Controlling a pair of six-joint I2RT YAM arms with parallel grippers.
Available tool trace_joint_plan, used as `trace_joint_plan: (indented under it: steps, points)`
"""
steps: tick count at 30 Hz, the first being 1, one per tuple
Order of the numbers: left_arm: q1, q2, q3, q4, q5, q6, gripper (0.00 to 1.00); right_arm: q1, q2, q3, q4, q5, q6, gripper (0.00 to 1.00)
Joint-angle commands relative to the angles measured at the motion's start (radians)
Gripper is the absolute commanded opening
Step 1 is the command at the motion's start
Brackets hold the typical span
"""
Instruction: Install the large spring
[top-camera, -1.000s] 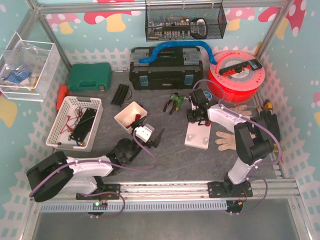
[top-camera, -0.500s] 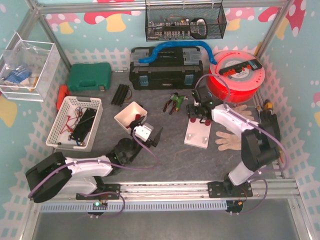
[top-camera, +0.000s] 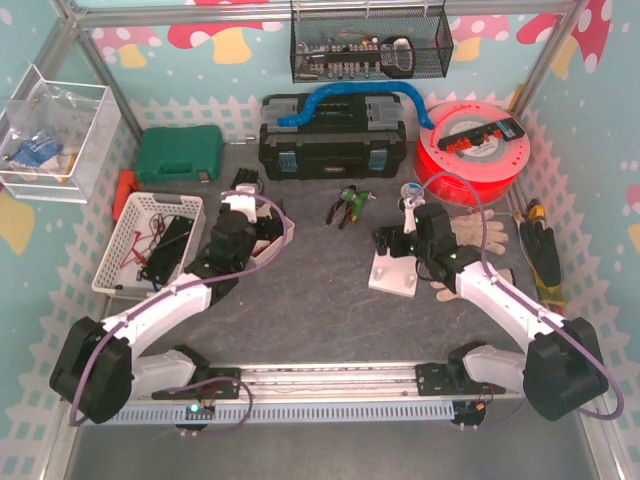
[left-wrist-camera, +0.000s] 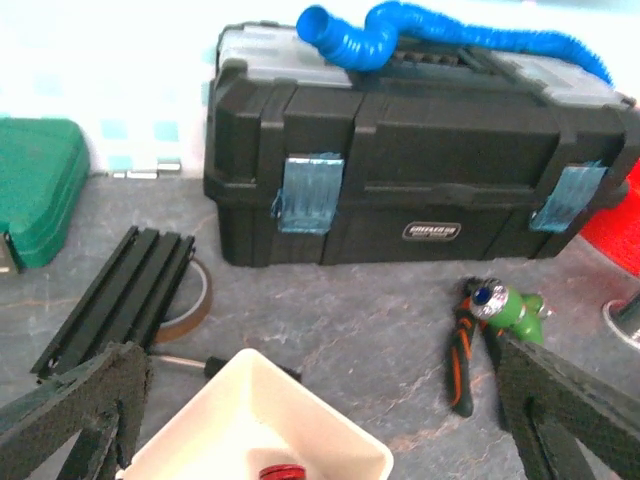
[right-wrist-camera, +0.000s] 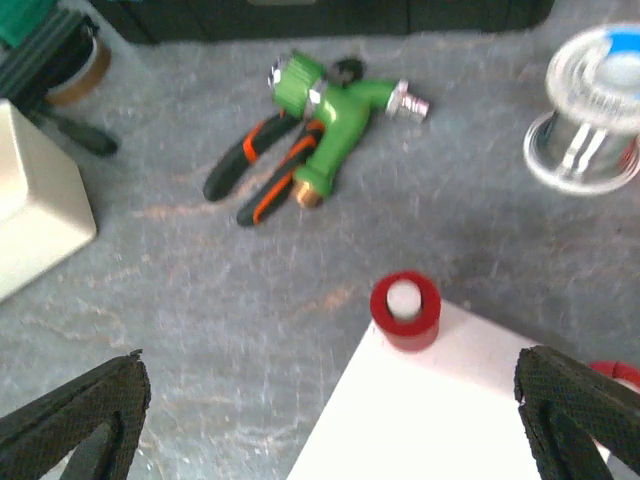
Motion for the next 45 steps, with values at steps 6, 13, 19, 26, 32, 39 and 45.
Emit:
trace_joint_plan:
  steps: [6, 13, 19, 26, 32, 39, 45]
  points:
    - [0.116, 0.084, 0.140, -0.363, 0.137, -0.044, 0.74, 0.000, -0.059, -0.122, 0.266, -0.124, 0.007, 0.98]
    - [0.153, 0.144, 0.290, -0.609, 0.209, -0.236, 0.59, 0.000, -0.197, -0.122, 0.195, -0.005, 0.015, 0.98]
    - [0.180, 0.173, 0.434, -0.777, 0.165, -0.223, 0.49, 0.000, -0.229, -0.139, 0.066, 0.033, 0.202, 0.96]
    - [0.198, 0.305, 0.429, -0.795, 0.278, -0.221, 0.38, 0.000, -0.214, -0.124, -0.143, 0.153, 0.175, 0.96]
    - [0.202, 0.444, 0.415, -0.738, 0.400, -0.189, 0.29, 0.000, -0.135, -0.001, -0.313, 0.201, 0.120, 0.95]
    - [0.227, 0.541, 0.437, -0.712, 0.423, -0.155, 0.28, 0.000, -0.130, 0.093, -0.395, 0.225, 0.137, 0.95]
    - [0.237, 0.598, 0.458, -0.707, 0.501, -0.156, 0.32, 0.000, -0.160, 0.076, -0.415, 0.242, 0.196, 0.95]
